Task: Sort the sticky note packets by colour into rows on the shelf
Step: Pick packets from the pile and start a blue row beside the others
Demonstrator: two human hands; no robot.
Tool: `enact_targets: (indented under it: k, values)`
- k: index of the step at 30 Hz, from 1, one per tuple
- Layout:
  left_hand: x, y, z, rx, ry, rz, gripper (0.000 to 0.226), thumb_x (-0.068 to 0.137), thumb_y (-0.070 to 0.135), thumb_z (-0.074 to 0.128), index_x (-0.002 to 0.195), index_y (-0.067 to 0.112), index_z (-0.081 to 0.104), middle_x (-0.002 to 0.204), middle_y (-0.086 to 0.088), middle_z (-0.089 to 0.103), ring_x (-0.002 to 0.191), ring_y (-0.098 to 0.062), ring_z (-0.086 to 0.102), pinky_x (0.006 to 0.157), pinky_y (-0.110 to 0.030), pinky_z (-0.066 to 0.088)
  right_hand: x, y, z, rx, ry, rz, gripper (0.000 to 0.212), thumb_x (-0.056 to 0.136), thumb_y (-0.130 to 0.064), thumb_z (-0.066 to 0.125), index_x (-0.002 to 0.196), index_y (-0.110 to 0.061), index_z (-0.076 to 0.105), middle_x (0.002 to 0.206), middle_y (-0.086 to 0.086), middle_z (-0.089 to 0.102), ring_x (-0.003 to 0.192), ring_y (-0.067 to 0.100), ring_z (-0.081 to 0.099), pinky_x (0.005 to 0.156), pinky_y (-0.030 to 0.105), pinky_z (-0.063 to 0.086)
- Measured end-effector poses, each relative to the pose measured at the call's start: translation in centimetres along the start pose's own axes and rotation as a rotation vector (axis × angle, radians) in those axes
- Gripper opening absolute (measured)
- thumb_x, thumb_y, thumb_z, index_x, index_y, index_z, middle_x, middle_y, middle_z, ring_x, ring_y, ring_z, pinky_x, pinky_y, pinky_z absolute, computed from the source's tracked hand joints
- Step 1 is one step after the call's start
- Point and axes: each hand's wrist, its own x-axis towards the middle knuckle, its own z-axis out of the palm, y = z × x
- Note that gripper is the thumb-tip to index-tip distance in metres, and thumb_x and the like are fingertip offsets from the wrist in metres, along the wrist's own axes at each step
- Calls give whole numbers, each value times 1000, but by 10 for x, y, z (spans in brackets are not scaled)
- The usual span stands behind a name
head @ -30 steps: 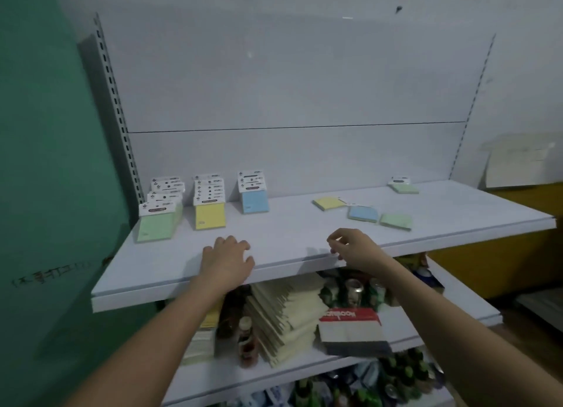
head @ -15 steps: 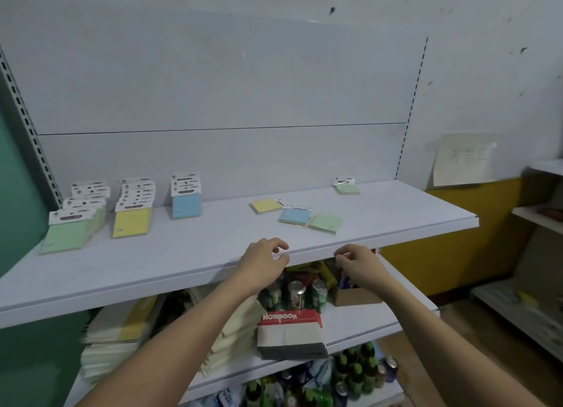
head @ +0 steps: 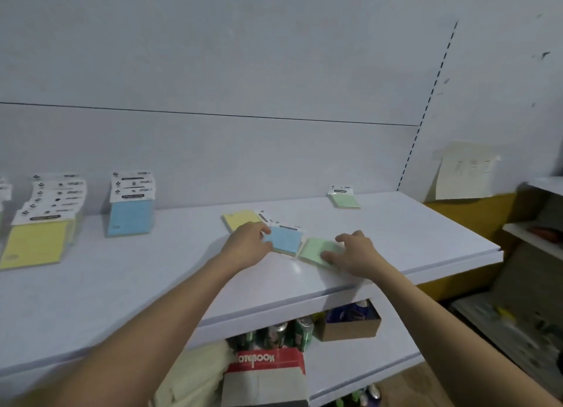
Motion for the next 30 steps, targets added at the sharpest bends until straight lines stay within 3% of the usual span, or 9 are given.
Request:
enact_targets:
  k: [3, 6, 10, 14, 17, 20, 25, 28, 30]
  values:
    - [29, 1, 13, 106, -63, -52, 51, 85, 41, 63, 123, 8, 56, 124, -11, 57, 111, -26, 55, 87, -32, 45, 36, 1, -2, 38, -74, 6, 59, 78, -54, 68, 123, -18, 56, 125, 7, 47, 116, 26, 46, 97, 35, 42]
    - [57, 8, 19, 174, -94, -82, 54, 82, 49, 65, 114, 7, 56, 118, -13, 55, 104, -28, 56, 72, -30, 41, 68, 4, -8, 279, -61, 14, 48, 72, -38, 79, 109, -16, 58, 108, 2, 56, 91, 17, 55, 74, 28, 47]
    - [81, 15, 25, -102, -185, -157, 49, 72, 30, 79, 107, 3, 58, 112, -12, 62, 100, -27, 63, 82, -34, 53, 92, 23, -12, 687, -71, 54, 43, 73, -16, 82, 103, -15, 52, 95, 10, 63, 68, 16, 62, 48, 23, 47]
    - [91, 21, 26, -442, -207, -200, 52, 70, 2, 79, 111, 11, 48, 111, -12, 60, 101, -26, 64, 87, -42, 56, 114, 50, -17, 1125, -13, 82, 30, 80, 0, 73, 98, -12, 52, 95, 18, 65, 69, 27, 68, 58, 38, 57]
    - [90, 29, 28, -509, -150, -223, 56, 73, -1, 75, 118, 15, 44, 107, -11, 60, 88, -22, 63, 69, -32, 54, 126, 62, -18, 1279, -56, 109, 24, 82, 1, 66, 98, -17, 64, 80, 9, 73, 63, 24, 70, 56, 34, 57]
    - [83, 41, 32, -603, -53, -244, 48, 81, 0, 68, 121, 14, 47, 106, -9, 59, 79, -21, 59, 60, -30, 46, 133, 69, -22, 1330, -115, 68, 17, 78, -6, 68, 88, -19, 72, 76, 5, 73, 67, 24, 70, 61, 35, 57]
    - [52, 56, 25, -845, 161, -379, 35, 87, -2, 59, 120, 10, 56, 114, -10, 66, 95, -29, 67, 76, -40, 58, 131, 69, -20, 1394, -196, -66, 14, 75, -14, 72, 87, -21, 69, 88, 2, 73, 83, 18, 69, 66, 31, 55]
    - [12, 54, 17, -982, 281, -419, 26, 90, 3, 57, 114, 12, 59, 106, -11, 67, 89, -26, 67, 65, -31, 56, 121, 56, -6, 1385, -284, -98, 12, 75, -13, 71, 82, -23, 69, 87, 3, 75, 82, 18, 71, 63, 28, 54]
    - [-19, 49, 11, -1006, 370, -438, 19, 91, 5, 56, 108, 13, 62, 101, -11, 68, 86, -26, 68, 66, -31, 56, 111, 39, 2, 1354, -327, -140, 15, 76, -10, 70, 84, -23, 70, 86, 5, 76, 78, 19, 72, 59, 25, 54]
